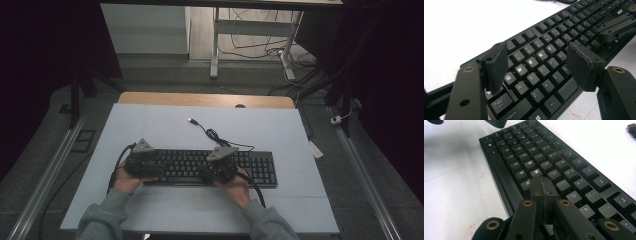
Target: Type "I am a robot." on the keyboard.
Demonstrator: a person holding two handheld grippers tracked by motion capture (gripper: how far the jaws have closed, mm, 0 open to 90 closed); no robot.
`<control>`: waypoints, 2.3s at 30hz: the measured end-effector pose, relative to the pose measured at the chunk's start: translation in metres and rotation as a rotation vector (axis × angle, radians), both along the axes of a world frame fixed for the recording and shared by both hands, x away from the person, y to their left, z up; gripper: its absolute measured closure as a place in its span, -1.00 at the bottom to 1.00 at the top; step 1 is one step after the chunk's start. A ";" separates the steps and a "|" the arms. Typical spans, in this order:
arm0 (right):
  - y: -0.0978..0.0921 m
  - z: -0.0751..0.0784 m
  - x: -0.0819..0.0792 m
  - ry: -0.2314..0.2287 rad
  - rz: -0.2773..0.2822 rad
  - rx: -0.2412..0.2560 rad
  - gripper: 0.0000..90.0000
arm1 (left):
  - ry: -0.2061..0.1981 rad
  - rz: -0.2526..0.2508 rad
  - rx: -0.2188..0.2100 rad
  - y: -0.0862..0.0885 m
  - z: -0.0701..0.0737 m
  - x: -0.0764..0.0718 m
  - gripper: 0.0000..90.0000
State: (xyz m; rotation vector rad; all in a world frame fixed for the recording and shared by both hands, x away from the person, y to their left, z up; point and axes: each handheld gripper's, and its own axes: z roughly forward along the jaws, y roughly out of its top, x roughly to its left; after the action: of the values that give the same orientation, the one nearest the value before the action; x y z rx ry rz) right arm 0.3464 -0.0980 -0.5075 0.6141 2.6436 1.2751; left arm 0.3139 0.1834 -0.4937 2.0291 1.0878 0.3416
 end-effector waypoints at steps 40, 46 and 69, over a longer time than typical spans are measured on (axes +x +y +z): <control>0.014 -0.013 0.004 0.012 0.000 -0.061 0.99 | -0.002 -0.009 0.012 0.000 -0.001 0.000 -0.25; 0.011 -0.009 0.003 0.003 0.002 -0.037 0.99 | -0.004 -0.009 0.011 0.000 0.000 0.000 -0.25; -0.057 0.011 0.007 -0.047 -0.105 0.025 0.31 | -0.009 -0.005 0.012 0.002 0.000 -0.001 -0.26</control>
State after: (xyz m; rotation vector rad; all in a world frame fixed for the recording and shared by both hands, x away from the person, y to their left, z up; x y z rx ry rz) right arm 0.3530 -0.1549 -0.4964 0.7075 2.5258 1.2784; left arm 0.3133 0.1853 -0.4938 2.0384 1.0779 0.3553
